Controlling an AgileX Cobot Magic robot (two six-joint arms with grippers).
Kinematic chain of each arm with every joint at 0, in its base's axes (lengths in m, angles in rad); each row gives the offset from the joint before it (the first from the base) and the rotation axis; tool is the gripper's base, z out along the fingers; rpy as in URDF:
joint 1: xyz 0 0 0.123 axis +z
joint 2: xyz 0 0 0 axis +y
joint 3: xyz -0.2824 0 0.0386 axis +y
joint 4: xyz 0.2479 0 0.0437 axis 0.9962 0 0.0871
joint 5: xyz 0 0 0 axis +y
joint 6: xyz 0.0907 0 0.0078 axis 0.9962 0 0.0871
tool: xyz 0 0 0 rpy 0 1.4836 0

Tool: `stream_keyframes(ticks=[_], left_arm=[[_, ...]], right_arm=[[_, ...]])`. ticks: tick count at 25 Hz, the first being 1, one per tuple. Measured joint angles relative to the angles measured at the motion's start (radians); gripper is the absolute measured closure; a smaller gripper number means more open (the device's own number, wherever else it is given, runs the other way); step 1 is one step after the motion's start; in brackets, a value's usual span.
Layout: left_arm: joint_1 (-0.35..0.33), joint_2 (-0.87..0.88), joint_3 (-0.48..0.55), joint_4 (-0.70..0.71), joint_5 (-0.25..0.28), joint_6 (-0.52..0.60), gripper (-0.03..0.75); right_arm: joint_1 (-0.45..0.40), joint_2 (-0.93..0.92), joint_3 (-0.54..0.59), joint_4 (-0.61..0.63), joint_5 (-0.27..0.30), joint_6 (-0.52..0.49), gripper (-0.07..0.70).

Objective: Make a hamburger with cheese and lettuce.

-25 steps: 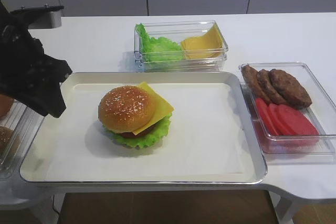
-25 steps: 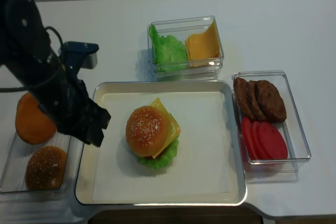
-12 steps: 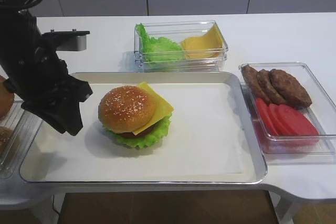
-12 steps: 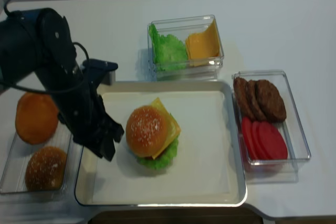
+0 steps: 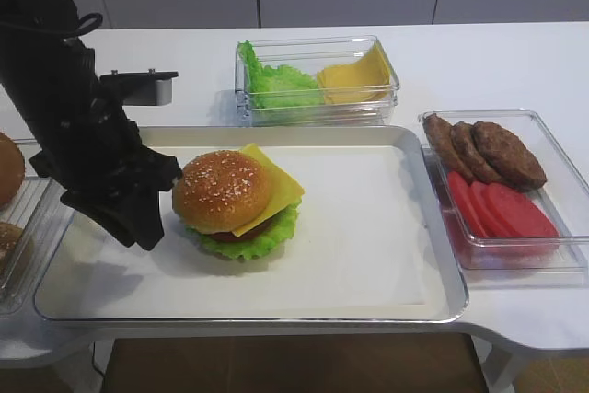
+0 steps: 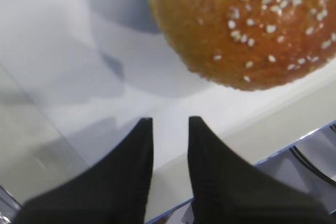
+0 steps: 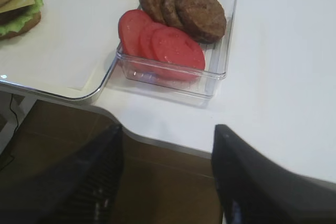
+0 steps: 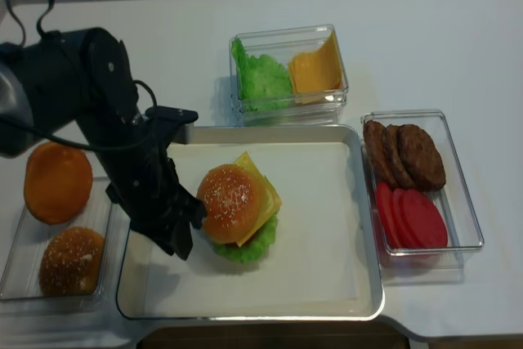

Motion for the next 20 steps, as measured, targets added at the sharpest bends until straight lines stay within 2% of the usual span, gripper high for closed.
stream_keyframes(ticks=[20], left_arm=[[-0.002, 0.008, -0.041, 0.000, -0.017, 0.002, 0.540]], right_arm=[[0.000, 0.000, 0.000, -0.002, 0.000, 0.020, 0.208]])
